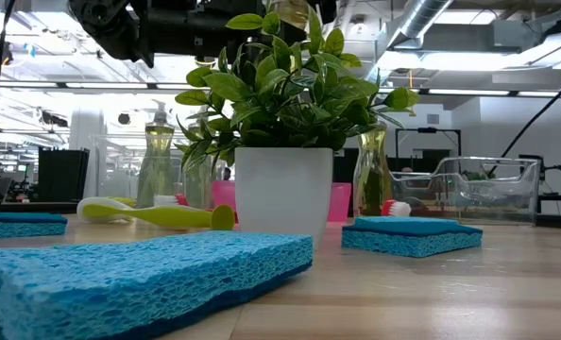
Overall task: Pick & Place Kitchen Sink Supplies
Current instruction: Put the yellow dishwashing liquid into the white bin
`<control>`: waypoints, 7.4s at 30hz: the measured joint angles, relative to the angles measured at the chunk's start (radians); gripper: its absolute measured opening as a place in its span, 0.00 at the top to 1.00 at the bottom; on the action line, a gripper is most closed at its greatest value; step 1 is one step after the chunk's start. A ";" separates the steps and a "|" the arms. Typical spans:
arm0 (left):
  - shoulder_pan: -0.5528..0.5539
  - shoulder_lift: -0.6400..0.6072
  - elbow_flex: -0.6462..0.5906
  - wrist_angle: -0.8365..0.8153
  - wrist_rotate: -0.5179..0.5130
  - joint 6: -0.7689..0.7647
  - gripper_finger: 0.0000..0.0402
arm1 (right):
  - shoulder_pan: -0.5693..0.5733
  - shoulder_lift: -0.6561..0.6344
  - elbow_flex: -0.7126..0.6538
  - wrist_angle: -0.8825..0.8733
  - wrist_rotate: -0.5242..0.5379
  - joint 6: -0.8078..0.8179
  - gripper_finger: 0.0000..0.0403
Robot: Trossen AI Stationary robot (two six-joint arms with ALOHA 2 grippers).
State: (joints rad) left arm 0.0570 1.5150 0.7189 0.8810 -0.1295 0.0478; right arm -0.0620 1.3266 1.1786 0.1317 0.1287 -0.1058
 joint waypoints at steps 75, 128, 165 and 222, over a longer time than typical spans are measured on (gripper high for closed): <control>0.257 -0.828 -0.049 -0.689 -0.186 0.143 0.46 | -0.164 -0.277 -0.480 0.037 0.006 0.143 0.34; 0.523 -0.303 -0.050 -0.589 -0.162 -0.001 0.46 | -0.094 -0.276 -0.489 0.034 0.002 0.152 0.34; 0.504 -0.352 -0.172 -0.686 -0.159 -0.081 0.27 | -0.096 -0.324 -0.446 -0.114 0.001 0.151 0.34; 0.505 -0.397 -0.185 -0.678 -0.140 -0.030 0.16 | -0.095 -0.364 -0.438 -0.270 0.001 0.159 0.34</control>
State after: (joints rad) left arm 0.5625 1.1175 0.5339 0.2031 -0.2699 0.0183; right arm -0.1574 0.9630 0.7403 -0.1379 0.1302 0.0536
